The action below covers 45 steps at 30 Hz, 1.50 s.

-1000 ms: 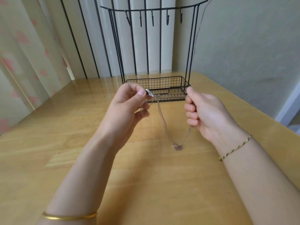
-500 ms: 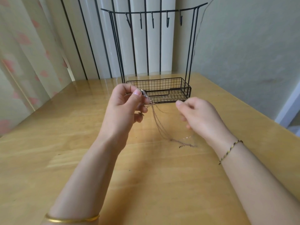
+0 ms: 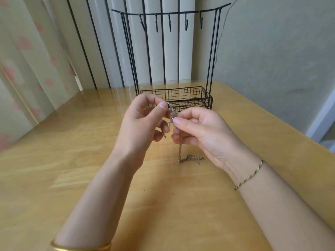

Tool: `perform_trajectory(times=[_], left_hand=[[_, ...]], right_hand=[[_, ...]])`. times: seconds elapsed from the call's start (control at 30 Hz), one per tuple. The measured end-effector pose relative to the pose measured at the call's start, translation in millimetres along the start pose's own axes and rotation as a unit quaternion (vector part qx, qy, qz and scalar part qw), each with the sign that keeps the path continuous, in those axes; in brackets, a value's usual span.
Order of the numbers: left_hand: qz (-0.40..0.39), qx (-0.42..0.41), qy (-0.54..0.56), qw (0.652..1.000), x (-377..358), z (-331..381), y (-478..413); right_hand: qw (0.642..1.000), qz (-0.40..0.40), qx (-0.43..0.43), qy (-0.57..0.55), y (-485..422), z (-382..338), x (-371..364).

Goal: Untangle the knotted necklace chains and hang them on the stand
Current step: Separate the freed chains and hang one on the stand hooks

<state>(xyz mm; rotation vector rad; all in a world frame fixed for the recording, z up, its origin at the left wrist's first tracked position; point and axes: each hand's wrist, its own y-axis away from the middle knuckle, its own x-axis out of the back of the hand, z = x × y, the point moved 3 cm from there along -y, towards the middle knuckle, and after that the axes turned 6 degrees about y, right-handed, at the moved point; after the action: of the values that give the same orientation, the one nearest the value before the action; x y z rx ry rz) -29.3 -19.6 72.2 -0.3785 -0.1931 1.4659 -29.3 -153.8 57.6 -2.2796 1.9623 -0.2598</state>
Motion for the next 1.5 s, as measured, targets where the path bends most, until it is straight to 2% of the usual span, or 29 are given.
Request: perform_trajectory(times=[0.23,0.53,0.8,0.9,1.07,1.2,1.37,1.5], left_hand=[[0.037,0.002,-0.026,0.999,4.5,-5.5,-3.0],[0.039,0.012,-0.008,0.999,0.8,-7.2,-2.8],[0.055,0.031,0.008,0.998,-0.8,-8.6,-3.5],[0.041,0.043,-0.005,0.998,0.7,-8.9,-3.7],[-0.024,0.061,-0.057,0.996,-3.2,-8.6,-1.9],[-0.039,0.065,-0.069,0.995,-4.0,-9.5,-1.0],[-0.018,0.037,-0.09,0.995,-3.2,-8.8,-2.3],[0.015,0.032,-0.067,0.997,-2.6,-7.9,-3.0]], right_hand=[[0.999,0.027,-0.01,0.041,-2.3,-0.3,4.6],[0.996,0.041,0.008,0.076,0.7,-5.0,8.3],[0.997,0.06,-0.002,0.058,-1.3,-0.7,9.6],[0.997,0.059,0.004,0.039,-1.4,-1.9,9.7],[0.996,0.071,0.018,0.056,-1.5,-3.9,10.9],[0.994,0.076,0.027,0.069,-0.8,-4.7,11.6],[0.993,0.081,0.029,0.082,-0.5,-6.6,10.4],[0.995,0.089,-0.01,0.048,-0.8,-4.3,13.1]])
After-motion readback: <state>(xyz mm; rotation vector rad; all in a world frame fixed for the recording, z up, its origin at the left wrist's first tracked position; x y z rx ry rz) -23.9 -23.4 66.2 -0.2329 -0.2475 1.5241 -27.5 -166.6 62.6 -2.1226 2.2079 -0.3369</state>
